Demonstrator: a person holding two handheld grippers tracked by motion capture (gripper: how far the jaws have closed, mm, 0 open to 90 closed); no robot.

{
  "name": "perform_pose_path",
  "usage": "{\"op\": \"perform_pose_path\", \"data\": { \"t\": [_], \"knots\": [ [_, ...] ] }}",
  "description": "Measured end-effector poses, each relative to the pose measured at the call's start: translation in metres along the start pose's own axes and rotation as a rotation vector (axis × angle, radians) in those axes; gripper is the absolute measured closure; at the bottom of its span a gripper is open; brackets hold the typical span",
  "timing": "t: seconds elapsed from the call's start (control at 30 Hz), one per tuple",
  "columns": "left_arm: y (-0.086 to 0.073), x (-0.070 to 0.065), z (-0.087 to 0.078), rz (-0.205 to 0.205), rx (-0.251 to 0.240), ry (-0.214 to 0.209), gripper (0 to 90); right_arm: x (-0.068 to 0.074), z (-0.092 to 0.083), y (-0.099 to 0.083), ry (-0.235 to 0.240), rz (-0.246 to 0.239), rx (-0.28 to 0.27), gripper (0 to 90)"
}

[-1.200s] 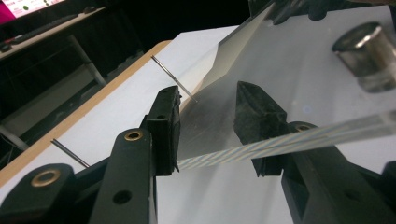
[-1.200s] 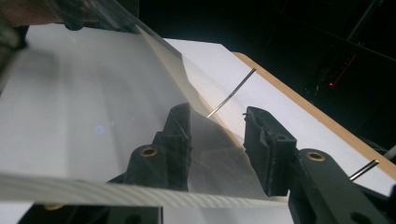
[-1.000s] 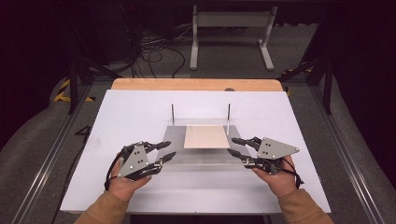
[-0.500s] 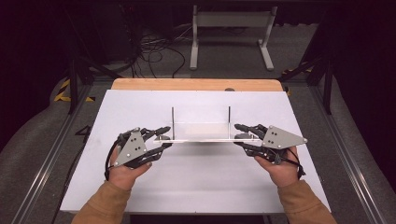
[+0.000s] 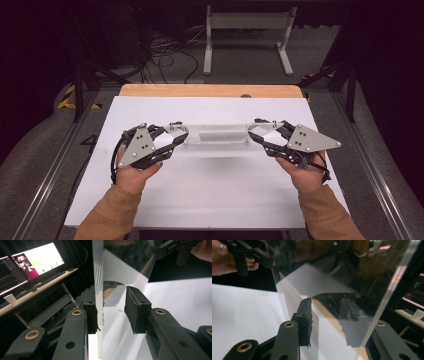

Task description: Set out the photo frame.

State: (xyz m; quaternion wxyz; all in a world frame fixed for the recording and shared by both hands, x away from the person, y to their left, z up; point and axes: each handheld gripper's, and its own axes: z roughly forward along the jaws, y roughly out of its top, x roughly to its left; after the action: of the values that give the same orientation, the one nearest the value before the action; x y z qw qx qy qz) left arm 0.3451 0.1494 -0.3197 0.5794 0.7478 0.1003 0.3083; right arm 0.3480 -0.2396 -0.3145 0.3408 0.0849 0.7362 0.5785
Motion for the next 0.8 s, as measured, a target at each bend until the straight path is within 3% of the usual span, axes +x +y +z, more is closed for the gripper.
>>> {"op": "perform_pose_path", "data": {
  "t": [0.13,0.37,0.6,0.8],
  "knots": [
    [0.006,0.001,-0.004,-0.034,-0.025,-0.02,64.7,0.001,-0.006,0.009,-0.005,-0.001,-0.02,60.9],
    [0.018,0.003,-0.01,-0.093,-0.05,-0.053,64.8,0.002,-0.014,0.021,0.003,0.045,-0.021,61.4],
    [0.025,0.006,-0.014,-0.156,-0.052,-0.076,64.4,0.004,-0.017,0.035,0.001,0.08,0.007,61.4],
    [0.025,0.009,-0.012,-0.226,-0.039,-0.102,64.4,0.003,-0.017,0.037,0.021,0.149,0.041,61.6]
  ]
}}
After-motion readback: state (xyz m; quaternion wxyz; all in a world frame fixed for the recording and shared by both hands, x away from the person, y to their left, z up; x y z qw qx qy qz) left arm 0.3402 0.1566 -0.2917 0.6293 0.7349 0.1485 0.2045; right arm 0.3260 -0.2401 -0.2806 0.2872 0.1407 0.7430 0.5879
